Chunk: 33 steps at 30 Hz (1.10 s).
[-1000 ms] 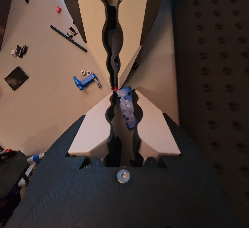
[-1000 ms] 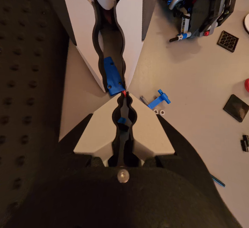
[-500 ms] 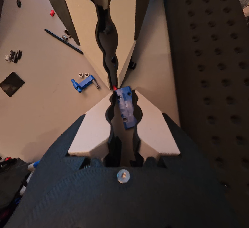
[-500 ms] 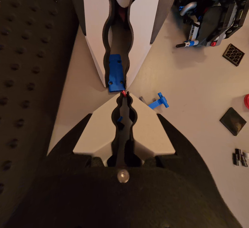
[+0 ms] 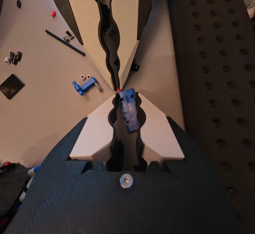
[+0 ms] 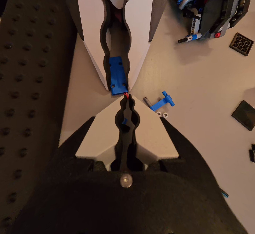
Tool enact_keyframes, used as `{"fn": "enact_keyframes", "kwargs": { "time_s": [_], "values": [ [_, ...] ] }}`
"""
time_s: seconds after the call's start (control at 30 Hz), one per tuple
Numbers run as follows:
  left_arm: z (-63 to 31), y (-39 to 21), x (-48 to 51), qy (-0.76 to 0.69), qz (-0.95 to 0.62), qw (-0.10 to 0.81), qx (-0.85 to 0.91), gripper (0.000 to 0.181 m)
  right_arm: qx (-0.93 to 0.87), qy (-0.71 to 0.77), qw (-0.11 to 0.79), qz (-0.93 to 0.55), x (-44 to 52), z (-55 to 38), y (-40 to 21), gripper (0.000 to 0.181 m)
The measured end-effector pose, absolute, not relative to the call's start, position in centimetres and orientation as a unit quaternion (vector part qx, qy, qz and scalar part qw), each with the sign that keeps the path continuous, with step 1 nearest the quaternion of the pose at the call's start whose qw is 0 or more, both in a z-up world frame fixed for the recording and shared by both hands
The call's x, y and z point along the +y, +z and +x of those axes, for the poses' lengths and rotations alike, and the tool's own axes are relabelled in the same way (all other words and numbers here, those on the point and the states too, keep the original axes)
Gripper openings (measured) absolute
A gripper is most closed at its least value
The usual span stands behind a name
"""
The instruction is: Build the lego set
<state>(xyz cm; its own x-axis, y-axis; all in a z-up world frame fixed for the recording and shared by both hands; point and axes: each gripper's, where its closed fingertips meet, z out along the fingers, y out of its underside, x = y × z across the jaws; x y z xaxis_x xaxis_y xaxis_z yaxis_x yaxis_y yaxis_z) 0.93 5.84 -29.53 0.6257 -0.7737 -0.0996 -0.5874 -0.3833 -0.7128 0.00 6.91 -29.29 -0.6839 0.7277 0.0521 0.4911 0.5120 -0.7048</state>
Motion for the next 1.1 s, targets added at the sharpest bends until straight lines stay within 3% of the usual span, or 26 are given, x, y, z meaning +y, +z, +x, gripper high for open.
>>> {"fn": "enact_keyframes", "kwargs": {
  "time_s": [0.53,1.1],
  "values": [
    [0.51,-29.57,5.61,-0.099,-0.840,0.374,0.380,0.023,-0.796,0.348,0.149,-0.472,6.96,-0.49,-29.17,0.001],
    [0.58,-29.59,6.40,-0.085,-0.836,0.376,0.390,0.023,-0.854,0.336,0.165,-0.360,6.76,-0.49,-29.26,0.001]
  ]
}}
